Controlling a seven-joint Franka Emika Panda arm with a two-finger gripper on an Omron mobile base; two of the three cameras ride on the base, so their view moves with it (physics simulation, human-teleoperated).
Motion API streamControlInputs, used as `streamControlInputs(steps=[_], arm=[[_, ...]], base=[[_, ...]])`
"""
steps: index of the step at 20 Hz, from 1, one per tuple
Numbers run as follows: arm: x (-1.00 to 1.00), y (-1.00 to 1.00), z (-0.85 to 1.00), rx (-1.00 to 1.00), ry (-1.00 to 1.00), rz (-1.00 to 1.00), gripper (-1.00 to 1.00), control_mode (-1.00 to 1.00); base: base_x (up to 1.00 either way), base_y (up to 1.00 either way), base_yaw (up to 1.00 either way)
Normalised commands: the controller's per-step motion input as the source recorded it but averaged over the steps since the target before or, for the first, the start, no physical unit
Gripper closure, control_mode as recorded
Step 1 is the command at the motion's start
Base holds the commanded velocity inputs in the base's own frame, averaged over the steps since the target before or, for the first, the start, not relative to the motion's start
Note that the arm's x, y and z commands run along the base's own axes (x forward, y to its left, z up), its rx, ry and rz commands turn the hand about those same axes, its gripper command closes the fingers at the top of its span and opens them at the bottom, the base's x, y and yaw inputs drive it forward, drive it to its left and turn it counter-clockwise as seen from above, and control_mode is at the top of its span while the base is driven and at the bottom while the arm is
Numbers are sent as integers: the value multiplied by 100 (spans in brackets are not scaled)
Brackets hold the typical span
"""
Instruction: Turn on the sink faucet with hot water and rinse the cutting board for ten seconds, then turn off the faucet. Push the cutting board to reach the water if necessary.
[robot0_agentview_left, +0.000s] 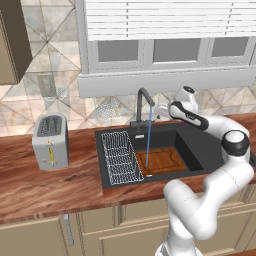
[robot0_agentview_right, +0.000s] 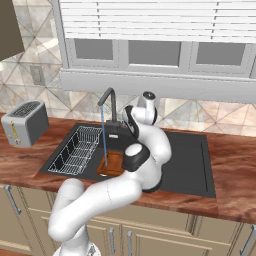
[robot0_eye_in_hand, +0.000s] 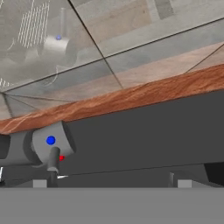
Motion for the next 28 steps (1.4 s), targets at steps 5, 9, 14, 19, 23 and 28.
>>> streamControlInputs(steps=[5, 9, 14, 19, 23, 28], arm=[[0, -9, -14, 0, 0, 0, -100, -100], [0, -1, -10, 0, 0, 0, -100, -100], [0, 0, -3, 0, 0, 0, -100, -100], [0, 5, -4, 0, 0, 0, -100, -100], [0, 5, -1, 0, 0, 0, -100, -100], [0, 1, 0, 0, 0, 0, -100, -100]], base=[[0, 0, 0], [0, 0, 0], [0, 0, 0], [0, 0, 0], [0, 0, 0], [0, 0, 0]])
